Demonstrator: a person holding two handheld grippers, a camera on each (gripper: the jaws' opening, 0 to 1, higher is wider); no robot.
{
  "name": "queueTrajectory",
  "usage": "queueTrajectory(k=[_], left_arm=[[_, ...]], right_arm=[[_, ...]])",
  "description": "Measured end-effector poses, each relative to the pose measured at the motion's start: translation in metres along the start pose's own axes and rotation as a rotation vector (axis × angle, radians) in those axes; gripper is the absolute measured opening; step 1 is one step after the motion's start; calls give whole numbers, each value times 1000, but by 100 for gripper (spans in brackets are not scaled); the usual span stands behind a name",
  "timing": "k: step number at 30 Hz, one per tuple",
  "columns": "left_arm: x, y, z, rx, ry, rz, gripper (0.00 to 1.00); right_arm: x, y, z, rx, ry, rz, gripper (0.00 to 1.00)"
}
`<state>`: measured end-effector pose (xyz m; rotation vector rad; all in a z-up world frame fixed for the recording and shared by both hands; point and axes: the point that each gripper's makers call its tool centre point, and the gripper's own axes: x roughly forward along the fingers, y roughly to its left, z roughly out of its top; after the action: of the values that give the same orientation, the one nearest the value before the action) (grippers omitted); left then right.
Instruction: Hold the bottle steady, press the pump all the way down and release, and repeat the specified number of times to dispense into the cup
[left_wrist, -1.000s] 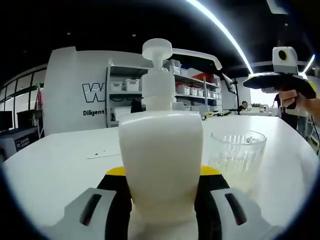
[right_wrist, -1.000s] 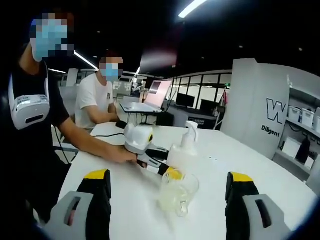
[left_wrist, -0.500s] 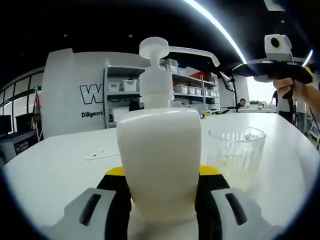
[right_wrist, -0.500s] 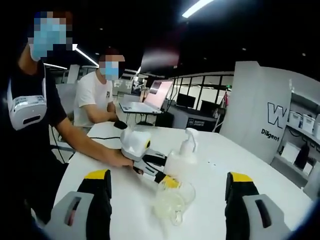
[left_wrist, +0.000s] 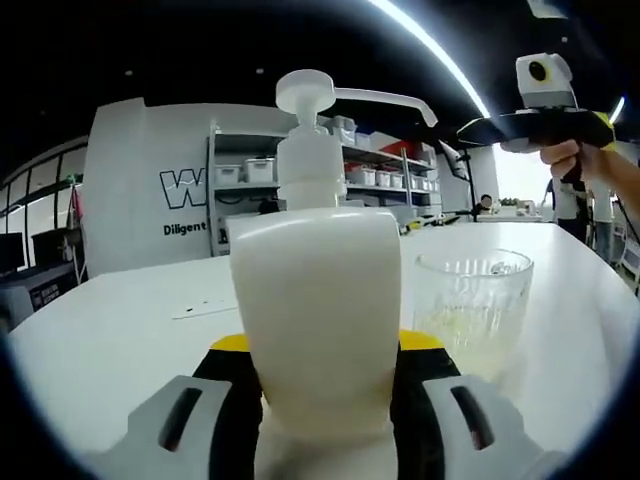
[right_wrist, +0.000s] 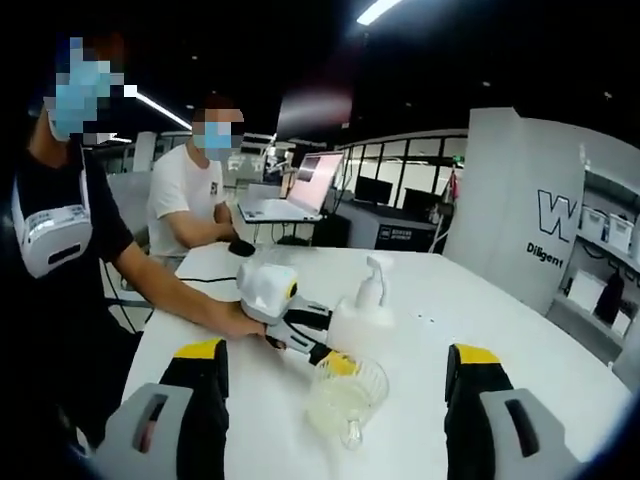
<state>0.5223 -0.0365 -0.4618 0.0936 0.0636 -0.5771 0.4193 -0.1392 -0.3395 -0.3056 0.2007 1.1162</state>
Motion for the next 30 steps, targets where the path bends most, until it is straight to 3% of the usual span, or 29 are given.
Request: queueTrajectory(k=[14, 23, 30], left_arm=[[-10, -1, 3, 44, 27, 14, 47], [-16, -2, 9, 45, 7, 15, 45], [-14, -4, 10, 21, -20, 13, 44]], right_arm=[[5, -9, 1, 57, 108, 2, 88], [7, -12, 3, 100, 176, 4, 85], [8, -14, 10, 118, 191, 21, 84]])
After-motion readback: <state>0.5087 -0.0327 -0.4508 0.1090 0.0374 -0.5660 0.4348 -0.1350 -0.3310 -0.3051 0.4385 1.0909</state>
